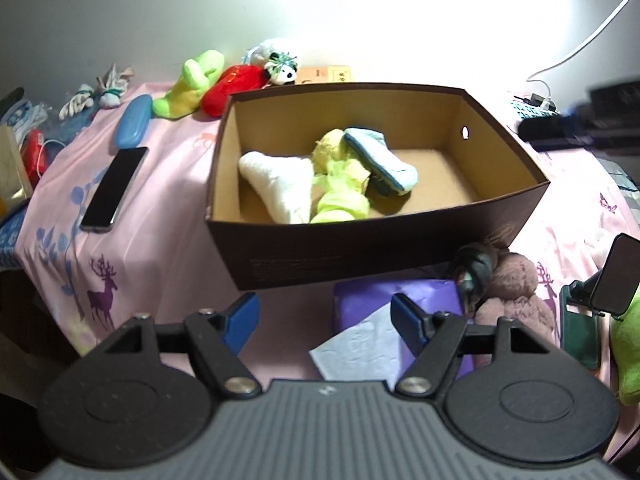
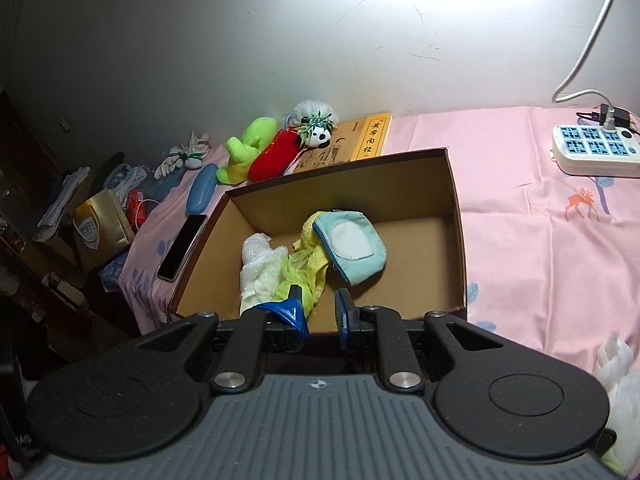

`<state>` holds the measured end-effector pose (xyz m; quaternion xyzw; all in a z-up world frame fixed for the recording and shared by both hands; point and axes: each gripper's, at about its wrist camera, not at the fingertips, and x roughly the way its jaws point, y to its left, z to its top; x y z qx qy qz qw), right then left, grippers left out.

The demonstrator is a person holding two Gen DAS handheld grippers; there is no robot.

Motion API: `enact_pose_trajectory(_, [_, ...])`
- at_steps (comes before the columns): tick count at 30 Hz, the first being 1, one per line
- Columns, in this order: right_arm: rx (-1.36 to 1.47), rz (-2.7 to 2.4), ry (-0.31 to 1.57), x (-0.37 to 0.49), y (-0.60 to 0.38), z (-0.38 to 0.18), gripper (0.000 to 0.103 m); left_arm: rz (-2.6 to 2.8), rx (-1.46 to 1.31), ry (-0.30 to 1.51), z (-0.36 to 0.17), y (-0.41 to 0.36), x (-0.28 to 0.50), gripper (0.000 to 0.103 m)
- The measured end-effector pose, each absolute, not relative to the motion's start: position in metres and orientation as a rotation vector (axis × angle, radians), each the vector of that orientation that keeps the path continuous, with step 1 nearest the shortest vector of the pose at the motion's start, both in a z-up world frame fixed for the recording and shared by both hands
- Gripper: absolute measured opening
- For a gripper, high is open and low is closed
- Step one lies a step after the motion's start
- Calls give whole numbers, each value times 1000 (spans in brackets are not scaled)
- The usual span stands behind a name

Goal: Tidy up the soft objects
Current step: 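Grasp the mint cap with the right gripper and drop it into the box, then withdraw the right tool and move the left tool toward the grey knit sock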

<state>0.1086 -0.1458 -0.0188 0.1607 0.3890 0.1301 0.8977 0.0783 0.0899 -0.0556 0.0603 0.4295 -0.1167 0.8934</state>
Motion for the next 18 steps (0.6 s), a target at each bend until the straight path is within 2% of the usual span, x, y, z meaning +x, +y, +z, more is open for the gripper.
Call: enact_pose_trajectory(18, [451, 210, 772, -10, -206, -56, 4, -230, 188, 943, -58, 9, 51, 74])
